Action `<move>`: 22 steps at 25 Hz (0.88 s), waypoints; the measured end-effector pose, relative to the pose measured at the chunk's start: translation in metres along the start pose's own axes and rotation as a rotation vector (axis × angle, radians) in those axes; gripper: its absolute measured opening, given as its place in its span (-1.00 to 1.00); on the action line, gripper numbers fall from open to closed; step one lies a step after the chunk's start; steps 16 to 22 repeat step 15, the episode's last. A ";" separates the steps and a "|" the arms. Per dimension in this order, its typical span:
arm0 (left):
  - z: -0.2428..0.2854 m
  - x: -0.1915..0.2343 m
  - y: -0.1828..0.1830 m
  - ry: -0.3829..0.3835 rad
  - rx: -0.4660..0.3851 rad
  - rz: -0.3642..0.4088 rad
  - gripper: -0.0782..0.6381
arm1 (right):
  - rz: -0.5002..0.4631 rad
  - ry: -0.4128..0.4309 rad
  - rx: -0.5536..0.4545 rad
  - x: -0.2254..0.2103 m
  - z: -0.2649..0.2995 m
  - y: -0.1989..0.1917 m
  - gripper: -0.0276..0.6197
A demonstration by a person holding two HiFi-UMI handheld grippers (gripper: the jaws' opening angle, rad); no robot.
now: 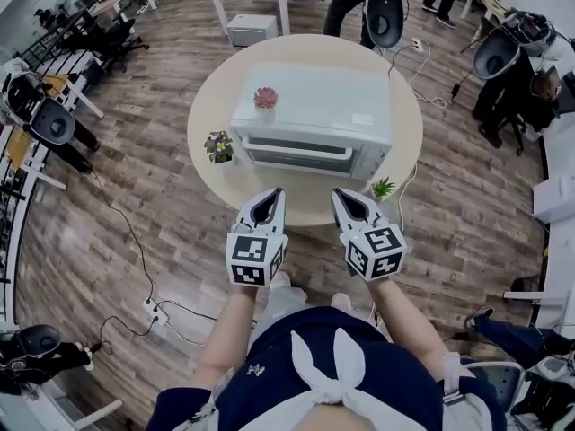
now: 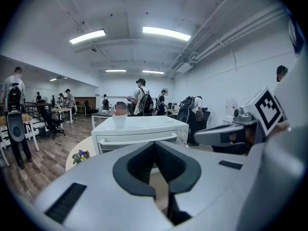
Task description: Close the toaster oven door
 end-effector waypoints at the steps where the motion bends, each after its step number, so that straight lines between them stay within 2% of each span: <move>1: -0.001 -0.001 0.000 0.002 -0.001 -0.001 -0.72 | 0.000 0.001 0.000 0.000 -0.001 0.000 -0.91; 22: -0.004 -0.011 -0.007 0.006 -0.009 -0.023 -0.72 | -0.019 0.004 0.018 -0.002 -0.013 -0.006 -0.91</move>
Point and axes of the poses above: the fingertips, and each gripper's own axes: z forward along the fingers, x to its left, y out of its top, the point moved 2 cm from there along -z, backward along the fingers, and after that the axes turned 9 degrees about z, right-handed, at the moved point
